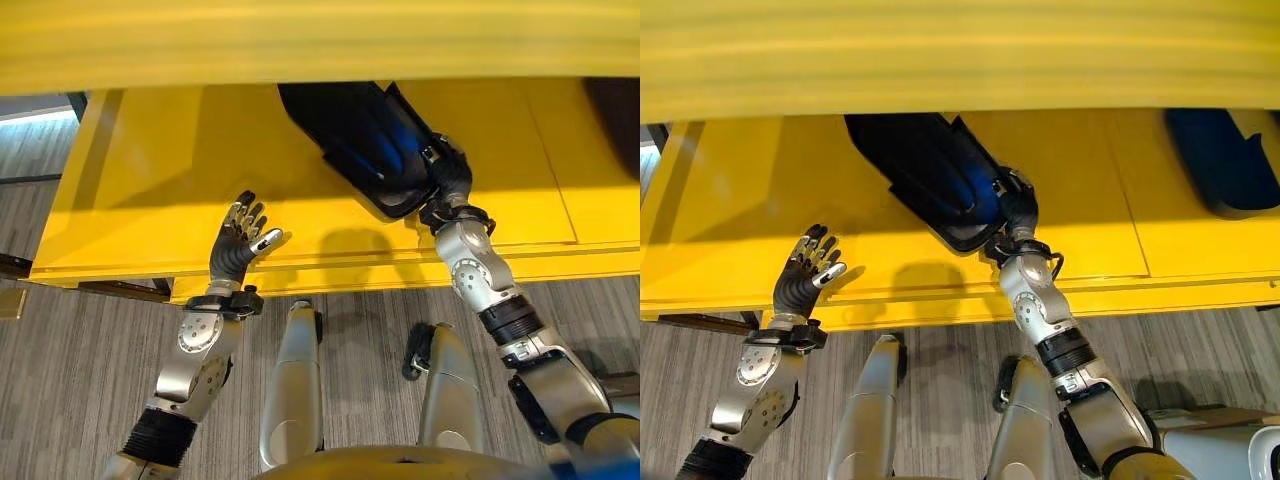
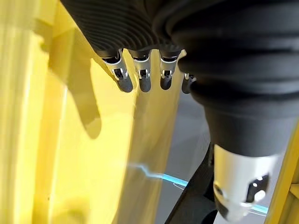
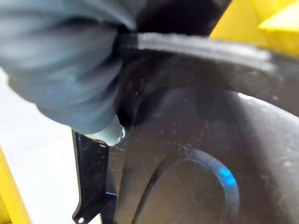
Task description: Move parts from the plastic box to the shelf.
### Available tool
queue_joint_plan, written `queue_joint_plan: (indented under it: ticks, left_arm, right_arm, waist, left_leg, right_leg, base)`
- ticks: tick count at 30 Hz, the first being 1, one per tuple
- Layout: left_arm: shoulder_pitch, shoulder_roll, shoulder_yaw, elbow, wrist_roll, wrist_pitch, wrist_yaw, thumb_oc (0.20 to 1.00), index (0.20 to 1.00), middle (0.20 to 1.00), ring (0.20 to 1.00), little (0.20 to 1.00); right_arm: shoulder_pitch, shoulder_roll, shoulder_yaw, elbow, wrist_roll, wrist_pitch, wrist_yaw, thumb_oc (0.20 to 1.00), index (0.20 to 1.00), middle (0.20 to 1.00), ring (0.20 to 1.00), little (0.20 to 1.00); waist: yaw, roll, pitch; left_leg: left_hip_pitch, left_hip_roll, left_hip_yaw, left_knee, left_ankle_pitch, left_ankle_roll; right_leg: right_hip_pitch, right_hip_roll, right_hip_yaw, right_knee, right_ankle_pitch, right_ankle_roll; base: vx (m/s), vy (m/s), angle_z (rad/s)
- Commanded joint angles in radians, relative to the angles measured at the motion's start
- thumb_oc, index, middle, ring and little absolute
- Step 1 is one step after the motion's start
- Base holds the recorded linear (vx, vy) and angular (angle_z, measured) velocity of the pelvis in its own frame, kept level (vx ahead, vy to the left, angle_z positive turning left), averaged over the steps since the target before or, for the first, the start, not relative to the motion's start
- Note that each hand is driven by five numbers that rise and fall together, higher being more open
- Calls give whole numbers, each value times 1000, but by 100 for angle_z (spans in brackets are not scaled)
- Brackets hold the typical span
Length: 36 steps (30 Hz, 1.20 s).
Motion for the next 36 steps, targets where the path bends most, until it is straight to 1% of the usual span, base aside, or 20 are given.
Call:
queue_joint_plan:
  ticks: [1, 3, 4, 5, 6, 7, 8, 9, 10, 11, 13, 16, 17, 18, 20, 21, 24, 29, 36]
  left_arm:
    - [-26, -10, -77, -55, -10, -36, 11, 1000, 1000, 1000, 1000, 1000]
    - [-29, -7, -83, -55, -12, -39, 12, 1000, 1000, 1000, 1000, 1000]
    - [-35, 0, -97, -51, -16, -42, 15, 1000, 1000, 1000, 1000, 1000]
    - [-38, 0, -97, -51, -16, -43, 15, 1000, 1000, 1000, 1000, 1000]
    - [-39, 3, -107, -50, -21, -43, 16, 1000, 1000, 1000, 1000, 1000]
    - [-42, 7, -116, -44, -26, -45, 18, 1000, 1000, 1000, 1000, 1000]
    - [-49, 16, -130, -43, -34, -47, 15, 1000, 1000, 1000, 1000, 1000]
    - [-51, 15, -130, -42, -34, -47, 15, 1000, 1000, 1000, 1000, 1000]
    - [-58, 19, -140, -40, -39, -48, 13, 1000, 1000, 1000, 1000, 1000]
    - [-73, 27, -161, -36, -45, -48, 9, 1000, 1000, 1000, 1000, 1000]
    - [-93, 33, -176, -31, -50, -55, 6, 1000, 1000, 1000, 1000, 1000]
    - [-115, 33, -196, -22, -52, -52, -1, 1000, 1000, 1000, 1000, 1000]
    - [-118, 33, -197, -21, -52, -53, -1, 1000, 1000, 1000, 1000, 1000]
    - [-135, 36, -206, -14, -55, -55, -4, 1000, 1000, 1000, 1000, 1000]
    - [-136, 36, -207, -13, -55, -55, -4, 1000, 1000, 1000, 1000, 1000]
    - [-147, 35, -212, -8, -55, -57, -4, 1000, 1000, 1000, 1000, 1000]
    - [-152, 36, -215, -6, -56, -60, -5, 1000, 1000, 1000, 1000, 1000]
    - [-175, 29, -223, 8, -57, -65, 1, 1000, 1000, 1000, 1000, 1000]
    - [-185, 29, -222, 13, -61, -70, 8, 1000, 1000, 1000, 1000, 1000]
  right_arm:
    - [-213, -30, -81, 44, -27, -114, -45, 200, 200, 200, 200, 200]
    - [-243, -38, -87, 74, -29, -115, -56, 200, 200, 200, 200, 200]
    - [-313, -69, -93, 171, -24, -114, -77, 200, 200, 200, 200, 200]
    - [-318, -70, -93, 177, -21, -116, -74, 200, 200, 200, 200, 200]
    - [-356, -80, -94, 228, -16, -110, -84, 200, 200, 200, 200, 200]
    - [-397, -96, -95, 295, -6, -109, -92, 200, 200, 200, 200, 200]
    - [-474, -127, -88, 424, 30, -105, -93, 200, 200, 200, 200, 200]
    - [-480, -128, -87, 431, 33, -106, -89, 200, 200, 200, 200, 200]
    - [-523, -145, -87, 518, 51, -98, -90, 200, 200, 200, 200, 200]
    - [-579, -171, -84, 664, 93, -79, -78, 200, 200, 200, 200, 200]
    - [-635, -198, -75, 784, 132, -66, -61, 200, 200, 200, 200, 200]
    - [-663, -219, -84, 907, 182, -44, -46, 200, 200, 200, 200, 200]
    - [-667, -221, -83, 913, 185, -44, -41, 200, 200, 200, 200, 200]
    - [-676, -239, -89, 986, 210, -27, -33, 200, 200, 200, 200, 200]
    - [-678, -240, -89, 989, 211, -27, -31, 200, 200, 200, 200, 200]
    - [-676, -251, -110, 1040, 231, -15, -28, 200, 200, 200, 200, 200]
    - [-667, -255, -123, 1073, 248, -7, -22, 200, 200, 200, 200, 200]
    - [-637, -236, -161, 1128, 283, 1, -23, 200, 200, 200, 200, 200]
    - [-620, -210, -177, 1145, 294, 2, -28, 200, 200, 200, 200, 200]
  waist:
    - [3, 22, -18]
    - [3, 23, -20]
    - [6, 23, -25]
    - [6, 23, -24]
    - [7, 25, -26]
    - [10, 25, -28]
    - [14, 26, -33]
    - [15, 27, -31]
    - [17, 27, -32]
    - [22, 29, -36]
    - [26, 31, -35]
    - [33, 35, -33]
    - [34, 36, -32]
    - [40, 41, -29]
    - [41, 41, -29]
    - [47, 47, -23]
    - [51, 49, -21]
    - [56, 54, -13]
    - [59, 53, -9]
  left_leg:
    - [-14, -6, 12, 35, -99, 18]
    - [-26, -6, 11, 39, -99, 18]
    - [-45, -7, 8, 46, -99, 18]
    - [-46, -7, 8, 47, -99, 18]
    - [-51, -8, 7, 46, -99, 18]
    - [-58, -8, 6, 46, -98, 18]
    - [-65, -9, 3, 46, -97, 18]
    - [-66, -8, 4, 46, -97, 18]
    - [-68, -10, 4, 46, -98, 17]
    - [-71, -13, 0, 46, -99, 16]
    - [-74, -15, -1, 44, -99, 16]
    - [-78, -20, -4, 44, -100, 16]
    - [-79, -20, -4, 45, -100, 16]
    - [-80, -23, -4, 43, -100, 17]
    - [-80, -23, -4, 44, -100, 17]
    - [-82, -26, -7, 42, -100, 17]
    - [-83, -29, -7, 45, -101, 19]
    - [-85, -36, -7, 46, -101, 22]
    - [-88, -36, -7, 47, -100, 23]
  right_leg:
    - [18, -23, 22, 35, -104, 3]
    - [6, -24, 23, 39, -106, 2]
    - [-12, -23, 26, 47, -109, 0]
    - [-14, -23, 26, 48, -110, 0]
    - [-20, -22, 28, 50, -110, 1]
    - [-27, -20, 30, 53, -111, 1]
    - [-38, -18, 32, 55, -114, 2]
    - [-39, -18, 33, 55, -114, 1]
    - [-41, -18, 33, 54, -114, 2]
    - [-41, -18, 32, 54, -117, 3]
    - [-42, -17, 31, 54, -119, 5]
    - [-41, -18, 28, 55, -124, 5]
    - [-41, -18, 28, 55, -124, 5]
    - [-43, -20, 26, 58, -126, 7]
    - [-43, -20, 26, 59, -126, 7]
    - [-41, -21, 25, 60, -131, 8]
    - [-42, -21, 27, 64, -134, 7]
    - [-39, -22, 24, 64, -133, 4]
    - [-43, -19, 25, 66, -133, 4]
  base:
    - [-30, -3, 17]
    - [-21, -3, 4]
    - [-18, -4, -20]
    - [-9, 2, -24]
    - [1, 4, 23]
    - [12, 7, 32]
    - [15, 1, 23]
    - [16, 7, -18]
    - [16, -3, -27]
    - [27, -5, -14]
    - [25, -4, 0]
    - [5, 0, 1]
    - [0, 0, 0]
    - [19, -11, -3]
    - [9, -6, -2]
    - [0, 0, 0]
    - [9, -3, 5]
    - [0, 0, 0]
    - [0, 0, 0]
